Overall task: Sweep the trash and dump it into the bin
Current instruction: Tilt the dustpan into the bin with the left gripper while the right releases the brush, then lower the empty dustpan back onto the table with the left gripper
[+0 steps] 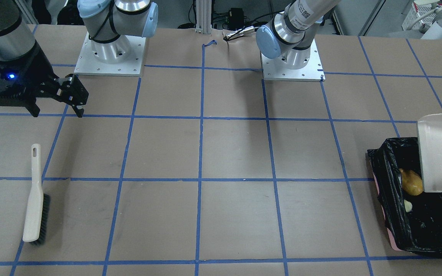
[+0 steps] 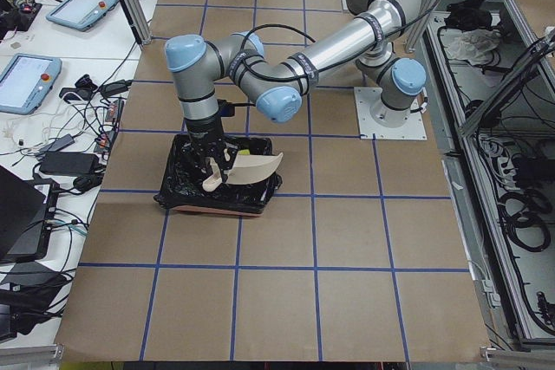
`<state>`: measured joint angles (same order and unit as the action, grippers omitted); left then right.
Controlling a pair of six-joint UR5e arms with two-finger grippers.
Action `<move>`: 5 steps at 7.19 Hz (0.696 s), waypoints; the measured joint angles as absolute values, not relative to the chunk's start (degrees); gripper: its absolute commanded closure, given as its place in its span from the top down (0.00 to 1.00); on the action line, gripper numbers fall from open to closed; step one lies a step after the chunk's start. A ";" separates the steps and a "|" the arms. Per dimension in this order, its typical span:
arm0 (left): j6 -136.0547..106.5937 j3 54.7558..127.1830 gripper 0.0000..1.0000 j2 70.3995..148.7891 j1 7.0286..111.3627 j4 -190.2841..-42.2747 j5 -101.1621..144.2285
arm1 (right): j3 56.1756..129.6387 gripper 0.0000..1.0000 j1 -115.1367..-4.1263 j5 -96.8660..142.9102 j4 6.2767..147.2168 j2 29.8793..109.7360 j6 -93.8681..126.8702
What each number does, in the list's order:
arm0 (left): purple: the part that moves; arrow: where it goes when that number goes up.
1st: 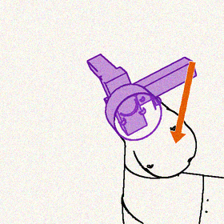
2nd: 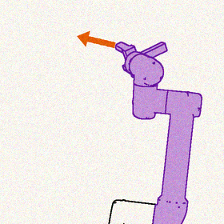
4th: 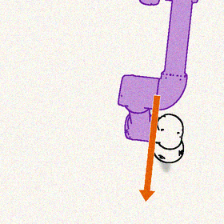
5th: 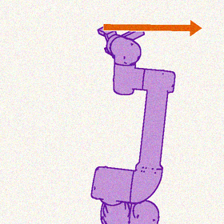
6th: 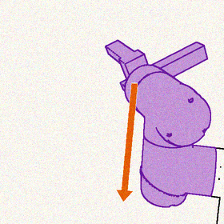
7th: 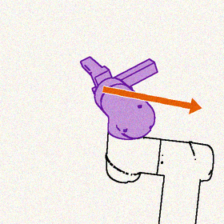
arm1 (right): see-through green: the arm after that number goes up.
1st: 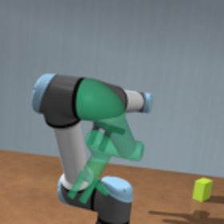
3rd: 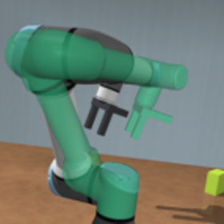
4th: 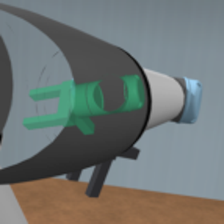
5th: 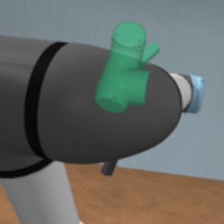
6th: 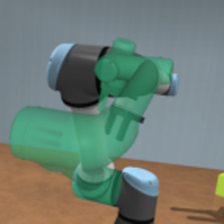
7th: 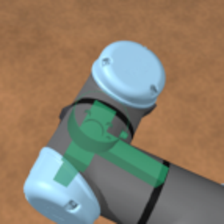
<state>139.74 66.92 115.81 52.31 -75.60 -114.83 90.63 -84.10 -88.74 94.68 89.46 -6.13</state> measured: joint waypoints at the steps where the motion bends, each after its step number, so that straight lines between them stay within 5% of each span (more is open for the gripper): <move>1: 140.04 66.93 0.01 115.45 52.45 -75.61 -114.51 | 90.67 1.00 -84.56 -88.27 93.12 90.26 -5.97; 5: 140.28 66.96 0.01 113.97 52.09 -80.79 -96.32 | 91.22 1.00 -87.58 -88.50 91.66 90.44 -5.81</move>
<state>140.28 66.96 113.97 52.09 -80.79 -96.32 91.22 -87.58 -88.50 91.66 90.44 -5.81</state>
